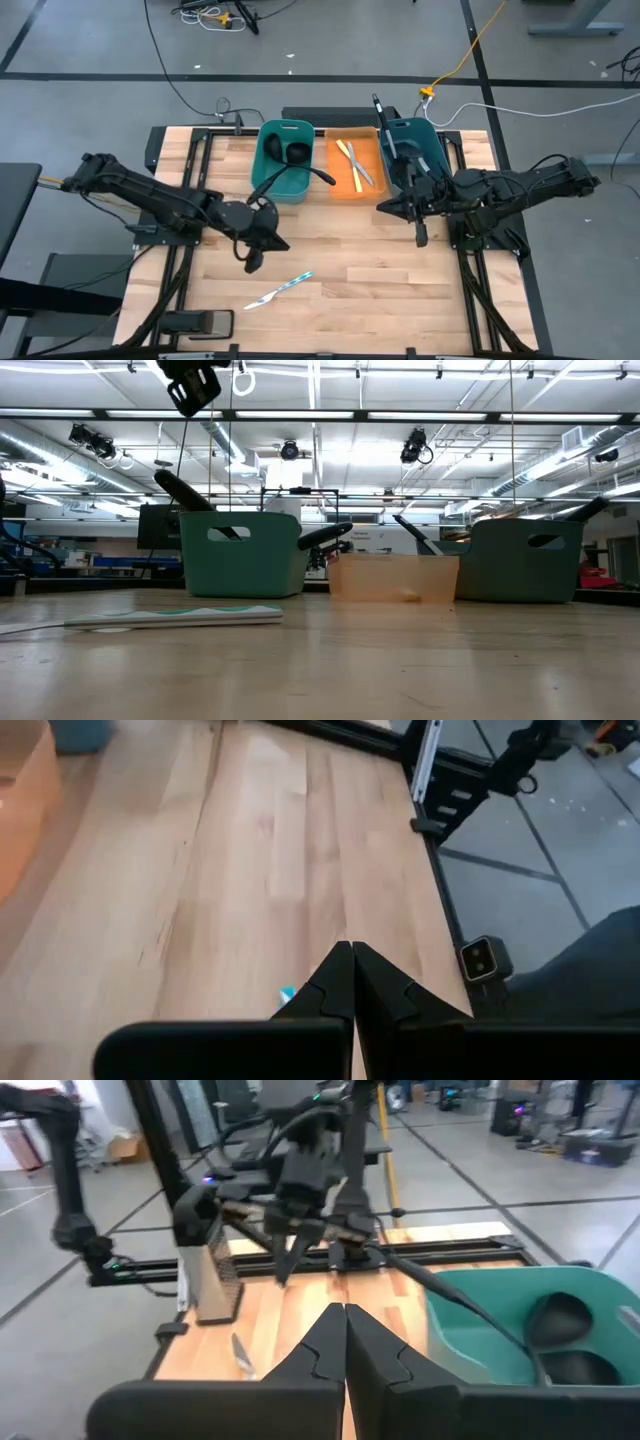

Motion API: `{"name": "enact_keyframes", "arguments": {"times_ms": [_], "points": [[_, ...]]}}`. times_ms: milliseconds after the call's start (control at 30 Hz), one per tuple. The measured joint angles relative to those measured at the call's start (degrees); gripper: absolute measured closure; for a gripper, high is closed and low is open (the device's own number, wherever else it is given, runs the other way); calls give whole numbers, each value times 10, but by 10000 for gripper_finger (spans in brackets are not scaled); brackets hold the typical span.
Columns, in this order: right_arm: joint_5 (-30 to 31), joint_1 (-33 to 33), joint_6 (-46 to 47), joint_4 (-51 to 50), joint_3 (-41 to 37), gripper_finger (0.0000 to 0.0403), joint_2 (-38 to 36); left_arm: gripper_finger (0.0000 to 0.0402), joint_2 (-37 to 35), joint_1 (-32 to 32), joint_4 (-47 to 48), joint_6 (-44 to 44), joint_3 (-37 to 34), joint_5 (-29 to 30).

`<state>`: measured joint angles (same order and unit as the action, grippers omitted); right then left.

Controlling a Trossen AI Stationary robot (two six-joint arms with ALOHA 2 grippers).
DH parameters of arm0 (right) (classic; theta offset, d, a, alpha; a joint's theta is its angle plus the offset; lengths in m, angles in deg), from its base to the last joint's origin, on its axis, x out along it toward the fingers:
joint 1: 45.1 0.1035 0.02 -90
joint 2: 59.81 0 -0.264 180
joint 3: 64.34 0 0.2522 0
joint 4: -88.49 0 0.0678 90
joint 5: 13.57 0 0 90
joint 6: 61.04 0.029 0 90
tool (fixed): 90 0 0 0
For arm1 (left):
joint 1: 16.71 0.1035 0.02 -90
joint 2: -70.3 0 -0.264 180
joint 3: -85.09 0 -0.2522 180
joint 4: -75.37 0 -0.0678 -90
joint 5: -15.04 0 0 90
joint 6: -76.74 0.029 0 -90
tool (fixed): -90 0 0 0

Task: Pick & Place Kitchen Items
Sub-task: Put the white patterned table knife into the orange bin

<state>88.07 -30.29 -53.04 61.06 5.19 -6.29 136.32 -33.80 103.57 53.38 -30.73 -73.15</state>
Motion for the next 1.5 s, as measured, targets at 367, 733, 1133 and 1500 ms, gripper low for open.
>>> {"name": "enact_keyframes", "arguments": {"times_ms": [367,733,1133,1500], "points": [[25,0,0,7,0,399,0,400,93,-11,-18,-28,1,-35],[25,0,1,8,0,399,0,398,129,-42,-14,-55,2,-36],[23,0,-20,6,0,399,0,396,128,-48,33,-35,66,1],[23,0,-42,0,0,399,0,396,128,-51,87,-59,124,10]]}}
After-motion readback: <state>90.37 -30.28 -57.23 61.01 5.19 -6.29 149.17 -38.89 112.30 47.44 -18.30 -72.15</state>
